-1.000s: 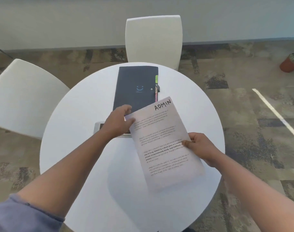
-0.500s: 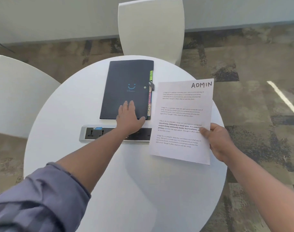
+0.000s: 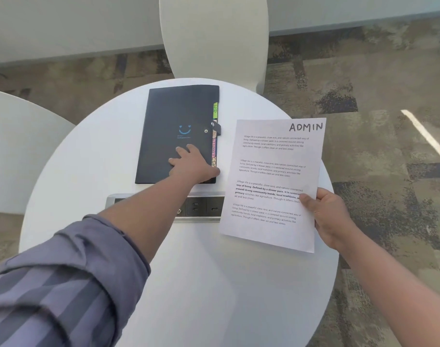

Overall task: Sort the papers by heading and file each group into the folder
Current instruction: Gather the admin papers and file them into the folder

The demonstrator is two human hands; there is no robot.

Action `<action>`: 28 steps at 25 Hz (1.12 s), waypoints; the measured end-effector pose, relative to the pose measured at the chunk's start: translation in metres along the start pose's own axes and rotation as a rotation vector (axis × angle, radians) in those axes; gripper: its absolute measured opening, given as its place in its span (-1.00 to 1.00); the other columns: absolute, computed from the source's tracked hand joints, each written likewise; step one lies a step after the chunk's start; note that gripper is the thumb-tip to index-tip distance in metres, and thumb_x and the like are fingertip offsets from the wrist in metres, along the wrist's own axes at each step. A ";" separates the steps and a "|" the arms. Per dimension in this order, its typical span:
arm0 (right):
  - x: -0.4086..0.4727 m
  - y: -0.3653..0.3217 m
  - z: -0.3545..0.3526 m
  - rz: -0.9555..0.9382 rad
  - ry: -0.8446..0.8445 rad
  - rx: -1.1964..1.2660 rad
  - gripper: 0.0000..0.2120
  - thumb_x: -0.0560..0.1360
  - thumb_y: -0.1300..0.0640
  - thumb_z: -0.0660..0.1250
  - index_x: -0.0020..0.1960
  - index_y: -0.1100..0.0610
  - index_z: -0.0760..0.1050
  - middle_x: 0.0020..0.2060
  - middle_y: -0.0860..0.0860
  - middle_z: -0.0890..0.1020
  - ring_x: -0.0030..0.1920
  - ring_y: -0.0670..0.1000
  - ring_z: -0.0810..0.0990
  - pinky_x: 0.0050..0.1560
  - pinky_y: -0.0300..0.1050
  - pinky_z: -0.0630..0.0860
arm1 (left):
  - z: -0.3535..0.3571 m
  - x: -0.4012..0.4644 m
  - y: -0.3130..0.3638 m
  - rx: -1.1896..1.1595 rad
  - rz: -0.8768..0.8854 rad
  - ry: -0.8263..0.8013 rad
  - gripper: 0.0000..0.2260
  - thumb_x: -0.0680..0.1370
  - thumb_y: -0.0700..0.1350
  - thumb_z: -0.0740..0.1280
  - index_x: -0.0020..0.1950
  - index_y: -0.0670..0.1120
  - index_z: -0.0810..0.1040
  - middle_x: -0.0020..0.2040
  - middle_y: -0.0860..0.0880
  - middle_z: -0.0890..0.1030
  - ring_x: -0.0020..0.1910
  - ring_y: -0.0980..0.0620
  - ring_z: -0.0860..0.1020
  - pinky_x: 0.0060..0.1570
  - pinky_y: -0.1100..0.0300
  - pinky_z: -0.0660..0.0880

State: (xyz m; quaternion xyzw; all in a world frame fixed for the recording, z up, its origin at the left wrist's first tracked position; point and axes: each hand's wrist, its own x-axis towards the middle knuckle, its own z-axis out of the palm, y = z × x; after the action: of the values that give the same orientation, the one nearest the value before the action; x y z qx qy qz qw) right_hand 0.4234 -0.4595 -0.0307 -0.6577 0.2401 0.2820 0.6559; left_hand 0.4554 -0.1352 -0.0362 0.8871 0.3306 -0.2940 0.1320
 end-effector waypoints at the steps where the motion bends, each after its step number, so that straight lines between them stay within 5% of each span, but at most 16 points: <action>1: 0.001 0.001 -0.001 0.003 0.004 0.004 -0.81 0.64 0.28 0.30 0.22 0.22 0.60 0.03 0.09 0.76 0.03 0.14 0.74 0.16 0.22 0.62 | -0.002 0.002 0.003 0.013 0.005 -0.007 0.04 0.39 0.19 0.41 0.66 -0.09 -0.11 0.65 -0.22 -0.05 0.53 -0.46 0.11 0.20 -0.13 0.37; 6: 0.004 0.006 -0.004 0.020 0.012 0.007 -0.82 0.64 0.27 0.31 0.22 0.22 0.60 0.04 0.11 0.76 0.11 0.22 0.72 0.21 0.31 0.59 | -0.009 0.004 0.000 0.012 0.015 -0.027 -0.04 0.36 0.16 0.47 0.61 -0.05 0.05 0.53 -0.17 0.15 0.47 -0.35 0.21 0.13 -0.08 0.36; 10: 0.004 0.009 -0.003 0.016 -0.006 0.025 -0.84 0.64 0.28 0.30 0.18 0.19 0.61 0.02 0.08 0.76 -0.03 0.10 0.75 0.11 0.16 0.64 | -0.002 -0.005 -0.010 0.098 -0.003 -0.040 0.11 0.33 0.22 0.49 0.66 0.08 -0.17 0.67 -0.10 -0.21 0.63 -0.31 -0.21 0.43 -0.41 0.12; 12: 0.005 0.012 -0.002 0.008 -0.005 0.029 -0.84 0.64 0.28 0.30 0.16 0.17 0.61 0.00 0.06 0.77 -0.06 0.07 0.76 0.09 0.13 0.64 | 0.004 -0.008 -0.012 0.124 0.037 -0.044 0.13 0.36 0.25 0.48 0.66 0.08 -0.23 0.67 -0.08 -0.25 0.63 -0.31 -0.21 0.45 -0.40 0.12; 18: 0.001 0.011 0.001 0.010 -0.025 0.046 -0.84 0.65 0.28 0.29 0.16 0.15 0.62 -0.01 0.04 0.77 -0.05 0.06 0.76 0.04 0.09 0.64 | 0.000 -0.004 -0.017 0.101 0.127 -0.091 -0.06 0.44 0.18 0.43 0.65 0.02 -0.05 0.68 -0.13 -0.13 0.60 -0.43 -0.01 0.44 -0.29 0.29; 22: 0.000 0.013 0.002 0.016 -0.027 0.033 -0.83 0.65 0.27 0.29 0.17 0.16 0.62 0.00 0.06 0.77 -0.06 0.07 0.76 0.03 0.09 0.64 | -0.005 -0.007 -0.005 0.116 0.172 -0.037 -0.42 0.54 -0.04 0.23 0.52 -0.19 0.17 0.64 -0.29 0.03 0.42 -0.39 0.41 0.39 -0.19 0.35; 25: 0.000 0.015 0.002 0.024 -0.026 0.023 -0.84 0.65 0.27 0.29 0.16 0.15 0.61 0.00 0.07 0.77 -0.08 0.06 0.76 0.04 0.10 0.63 | 0.003 -0.005 -0.004 0.200 0.200 0.055 -0.42 0.57 -0.10 0.25 0.53 -0.26 0.16 0.60 -0.33 0.15 0.35 -0.34 0.49 0.22 -0.08 0.43; 28: -0.002 0.015 -0.001 0.028 -0.016 0.005 -0.84 0.65 0.27 0.29 0.16 0.17 0.61 -0.01 0.08 0.77 -0.07 0.09 0.76 0.08 0.14 0.64 | -0.001 0.000 -0.005 0.161 0.226 0.127 -0.64 0.62 -0.13 0.24 0.37 -0.24 0.36 0.39 -0.26 0.46 0.20 -0.27 0.57 -0.03 0.02 0.44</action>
State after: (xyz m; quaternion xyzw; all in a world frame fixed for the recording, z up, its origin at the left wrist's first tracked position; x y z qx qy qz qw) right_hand 0.4121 -0.4607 -0.0404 -0.6504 0.2446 0.2957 0.6555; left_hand 0.4525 -0.1305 -0.0357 0.9432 0.2117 -0.2459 0.0715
